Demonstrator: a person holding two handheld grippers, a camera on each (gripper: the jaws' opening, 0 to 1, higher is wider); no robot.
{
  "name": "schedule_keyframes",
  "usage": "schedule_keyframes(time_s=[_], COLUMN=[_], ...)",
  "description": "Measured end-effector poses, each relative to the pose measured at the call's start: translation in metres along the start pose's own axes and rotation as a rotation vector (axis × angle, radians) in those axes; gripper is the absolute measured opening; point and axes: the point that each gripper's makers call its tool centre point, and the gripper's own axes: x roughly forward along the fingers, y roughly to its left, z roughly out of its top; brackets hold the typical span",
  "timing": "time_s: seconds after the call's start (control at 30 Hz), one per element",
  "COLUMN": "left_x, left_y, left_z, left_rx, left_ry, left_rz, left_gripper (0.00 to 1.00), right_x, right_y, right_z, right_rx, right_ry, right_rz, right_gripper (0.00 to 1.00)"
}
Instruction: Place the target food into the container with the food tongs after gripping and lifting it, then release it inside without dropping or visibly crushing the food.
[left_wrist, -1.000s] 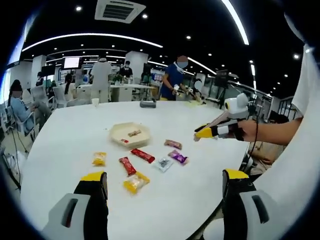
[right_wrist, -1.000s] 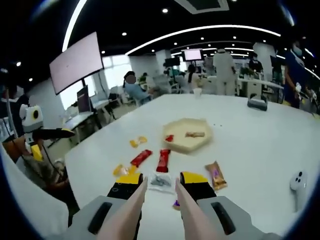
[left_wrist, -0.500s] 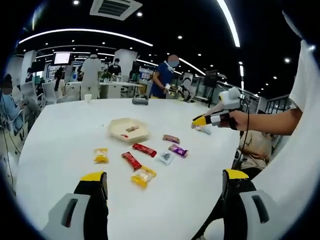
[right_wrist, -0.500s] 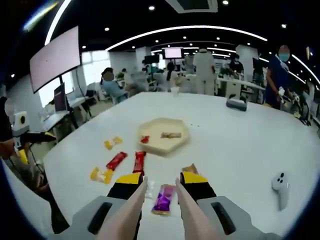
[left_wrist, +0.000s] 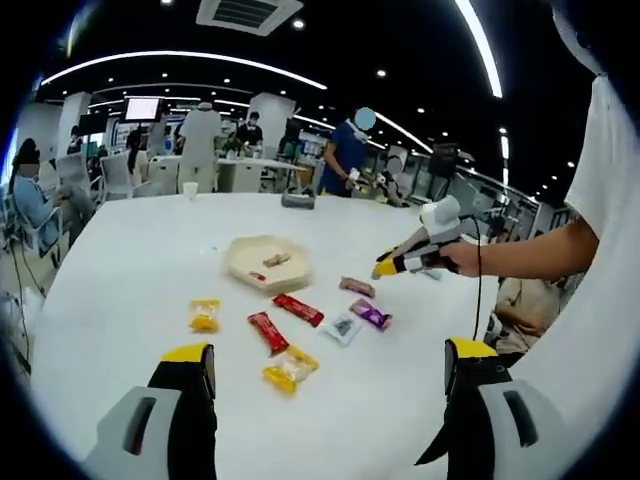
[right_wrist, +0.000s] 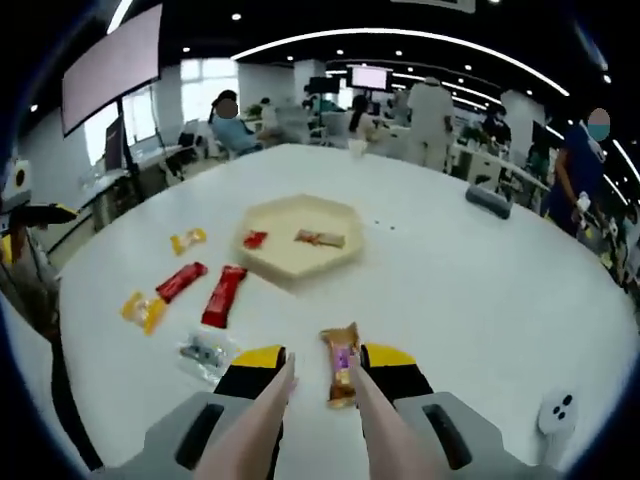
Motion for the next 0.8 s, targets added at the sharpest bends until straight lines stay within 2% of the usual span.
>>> schedule_keyframes(time_s=[0.1, 0.13, 0.23, 0.3, 0.37, 0.8], left_x=[0.005, 0.009, 0.014, 0.014, 0.016, 0.022], left_y=[-0.001, -0.004, -0.011, -0.010, -0.009, -0.015], left_z=[-0.008, -0.011, -0.009, -0.009, -0.003, 0.000], left_rx=[-0.005, -0.031, -0.040, -0.032, -0.050, -0.050], left_ry=[0.034, 0.048, 0.052, 0.063, 0.046, 0.047], left_rz=[0.034, 0.054, 0.056, 0.077, 0.104, 0.165], left_gripper=[0.95, 0.95, 0.94, 0.94, 0.94, 0.94], right_x=[0.009, 0.012, 0.023, 0.028, 0.032, 0.042], right_y=[-0.009, -0.010, -0.014, -0.016, -0.018, -0.016], right_z=[-0.007, -0.008, -0.013, -0.014, -0.016, -0.025], right_rx=[-0.004, 0.001, -0.033, -0.010, -0.003, -0.007], right_ry=[0.001, 0.000, -0.007, -0.019, -0.016, 0.001], right_rz=[0.001, 0.011, 0.035, 0.049, 0.053, 0.115], right_gripper=[0.29, 0.29, 0.29, 0.29, 0.29, 0.29])
